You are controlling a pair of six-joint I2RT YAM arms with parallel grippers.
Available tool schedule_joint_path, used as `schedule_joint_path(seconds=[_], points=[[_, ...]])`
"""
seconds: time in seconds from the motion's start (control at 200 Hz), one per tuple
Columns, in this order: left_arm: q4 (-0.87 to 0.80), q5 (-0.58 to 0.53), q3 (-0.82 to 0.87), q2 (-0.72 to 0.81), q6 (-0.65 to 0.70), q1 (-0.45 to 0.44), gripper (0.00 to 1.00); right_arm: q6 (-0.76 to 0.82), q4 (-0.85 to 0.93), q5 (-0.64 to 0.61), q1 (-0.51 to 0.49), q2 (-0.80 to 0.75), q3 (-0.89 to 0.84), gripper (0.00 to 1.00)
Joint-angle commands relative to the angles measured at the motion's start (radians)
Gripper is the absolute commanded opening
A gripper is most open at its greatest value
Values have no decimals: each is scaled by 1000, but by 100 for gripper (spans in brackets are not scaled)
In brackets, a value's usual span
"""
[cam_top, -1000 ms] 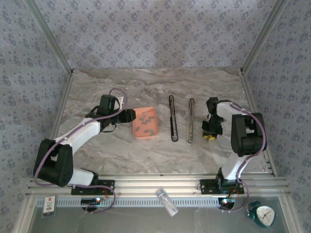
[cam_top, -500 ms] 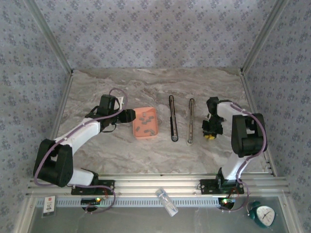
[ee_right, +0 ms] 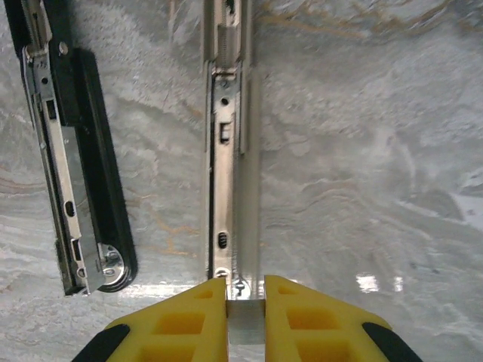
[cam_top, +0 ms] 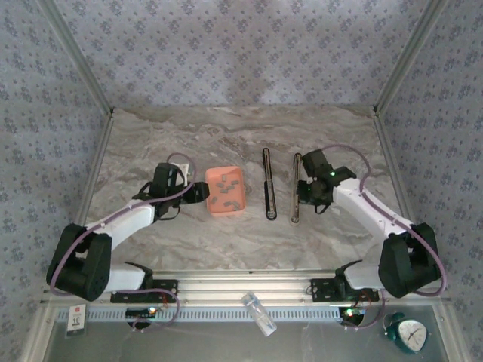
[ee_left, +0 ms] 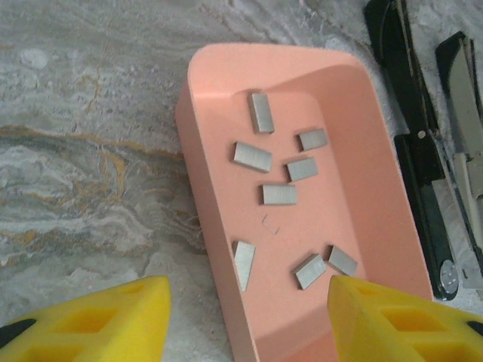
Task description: Load the staples into the stapler
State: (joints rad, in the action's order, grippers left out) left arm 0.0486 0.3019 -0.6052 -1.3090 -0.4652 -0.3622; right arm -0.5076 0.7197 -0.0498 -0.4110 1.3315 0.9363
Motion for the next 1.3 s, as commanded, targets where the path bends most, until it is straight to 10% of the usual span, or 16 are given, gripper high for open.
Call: schedule_joint_path(seconds=[0.0,1.294], points=[[52,-7,-4,13,-6,-6,57,-107,-46,-61,-52,-12,-47,17],[31,-45,-53,-20,11,-51,57,-78,-87,-123,-144,21,-89,16]])
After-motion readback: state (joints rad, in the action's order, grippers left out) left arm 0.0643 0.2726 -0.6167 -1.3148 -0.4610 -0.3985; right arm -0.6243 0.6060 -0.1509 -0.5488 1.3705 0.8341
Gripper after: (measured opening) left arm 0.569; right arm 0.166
